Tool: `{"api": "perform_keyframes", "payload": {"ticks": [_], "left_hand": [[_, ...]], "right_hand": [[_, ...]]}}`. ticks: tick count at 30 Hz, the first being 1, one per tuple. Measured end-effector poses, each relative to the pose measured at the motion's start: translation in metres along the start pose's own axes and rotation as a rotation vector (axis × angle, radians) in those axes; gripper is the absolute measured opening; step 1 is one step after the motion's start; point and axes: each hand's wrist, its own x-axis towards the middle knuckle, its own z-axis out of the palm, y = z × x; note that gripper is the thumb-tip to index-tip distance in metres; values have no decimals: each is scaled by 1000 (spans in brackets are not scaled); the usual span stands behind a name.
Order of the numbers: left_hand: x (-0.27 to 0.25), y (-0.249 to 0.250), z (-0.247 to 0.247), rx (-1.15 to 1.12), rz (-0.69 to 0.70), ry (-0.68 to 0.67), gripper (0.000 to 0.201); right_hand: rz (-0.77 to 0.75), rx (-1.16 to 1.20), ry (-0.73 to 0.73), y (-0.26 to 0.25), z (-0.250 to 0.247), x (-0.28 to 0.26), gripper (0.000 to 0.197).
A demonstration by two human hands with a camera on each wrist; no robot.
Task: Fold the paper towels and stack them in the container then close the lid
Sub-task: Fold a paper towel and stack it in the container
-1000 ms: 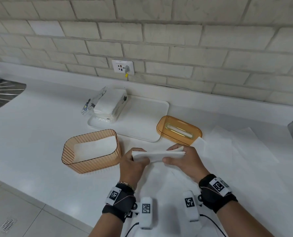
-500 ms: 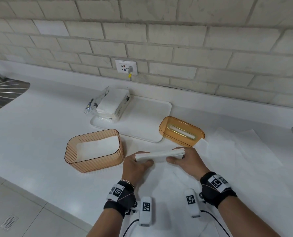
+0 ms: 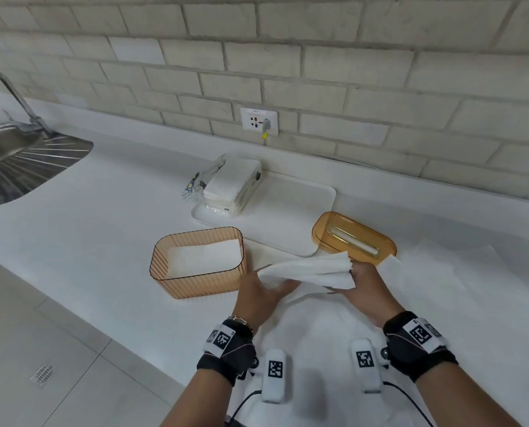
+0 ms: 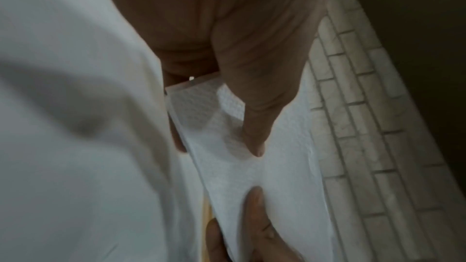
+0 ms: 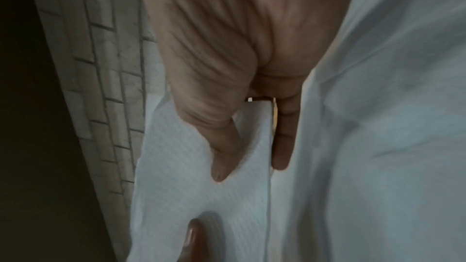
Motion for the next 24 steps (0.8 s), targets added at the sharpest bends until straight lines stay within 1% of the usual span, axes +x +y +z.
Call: {"api": "perform_keyframes", "payload": {"ticks": [2,3,7,9,10,12,13,15,17,19,21,22,24], "left_hand": [[-3,8,-13,-7,-44,45,37],[-5,13,-21,-31,-58,63,38],[-9,38,-60,-157,-94,169,22],[-8,47,-84,-205,-92,220,13],[-7,49,-97,-211,-90,251,12],[2,43,-126,-134,-79,326,14],[8,40,-139,-91,-81,360,13],[18,31,-162,-38,-102,416,11],[26,22,-179,60,-147,436,12],[36,15,-189,182,-191,406,14],[44,14,-192,294,-236,362,12],[47,15,-191,362,-251,349,11],[52,20,-189,501,-273,326,9]], "right_hand": [[50,86,-36,-13,6,2,28],[66,108,-50,-20,10,3,27],[92,221,-137,-45,27,5,26],[100,222,-155,-53,34,4,24],[106,209,-154,-54,36,3,23],[131,152,-141,-50,35,1,21],[150,82,-138,-45,33,-1,21],[166,-197,-167,-32,25,-7,27],[173,-520,-254,-17,15,-16,46],[164,-739,-333,-6,8,-25,68],[124,-871,-358,3,6,-31,81],[105,-902,-354,6,5,-32,82],[81,-924,-335,9,3,-32,76]]}}
